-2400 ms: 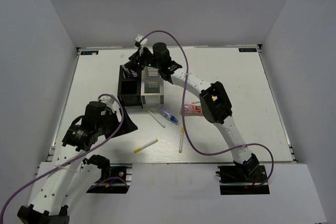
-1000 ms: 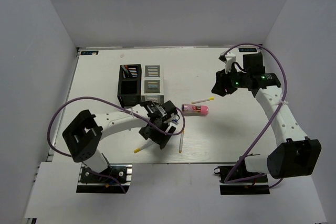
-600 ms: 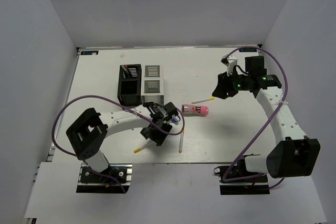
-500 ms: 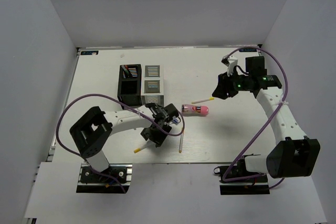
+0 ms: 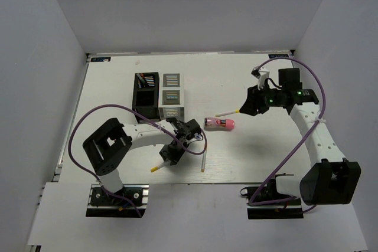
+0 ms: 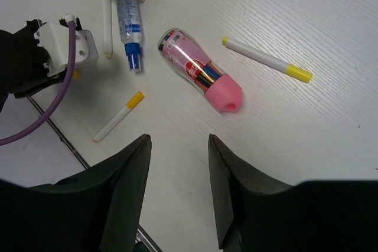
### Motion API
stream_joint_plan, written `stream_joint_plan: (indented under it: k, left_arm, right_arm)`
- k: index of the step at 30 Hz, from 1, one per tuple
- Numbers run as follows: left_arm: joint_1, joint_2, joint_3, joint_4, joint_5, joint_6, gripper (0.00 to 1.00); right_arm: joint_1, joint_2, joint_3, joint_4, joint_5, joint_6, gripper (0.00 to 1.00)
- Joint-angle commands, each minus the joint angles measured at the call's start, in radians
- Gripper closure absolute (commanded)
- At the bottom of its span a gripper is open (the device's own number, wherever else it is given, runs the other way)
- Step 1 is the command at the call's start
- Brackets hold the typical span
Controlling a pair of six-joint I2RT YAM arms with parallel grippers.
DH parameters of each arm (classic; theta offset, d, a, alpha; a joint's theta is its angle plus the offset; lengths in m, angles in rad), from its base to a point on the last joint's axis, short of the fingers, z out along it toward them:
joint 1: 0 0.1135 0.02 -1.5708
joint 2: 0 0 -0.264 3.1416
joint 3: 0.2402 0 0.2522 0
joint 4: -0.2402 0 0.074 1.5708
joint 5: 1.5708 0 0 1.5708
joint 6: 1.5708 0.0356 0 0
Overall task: Sort the stationery into containers
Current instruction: Pick up the pen from the center of the board.
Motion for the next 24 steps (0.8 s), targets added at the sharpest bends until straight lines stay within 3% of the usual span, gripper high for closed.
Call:
stream_joint_plan:
  k: [1, 15, 24]
  left_arm:
    - [-0.009, 0.01, -0.013, 0.071, 0.016, 0.011, 0.56]
    - [-0.009, -0.044, -0.065, 0.141, 0.059, -0.009, 0.96]
    - [-0.009, -0.239, 0.196, 0.121, 0.108, 0.013, 1.0]
  right_arm:
    - [-0.013, -0.038, -0.009, 0.008, -0.032, 0.009, 0.5]
    - [-0.022, -0.077, -0.044, 0.011, -0.043, 0.004, 0.44]
    - [-0.021, -0.095, -0.067, 0.013, -0.046, -0.005, 0.44]
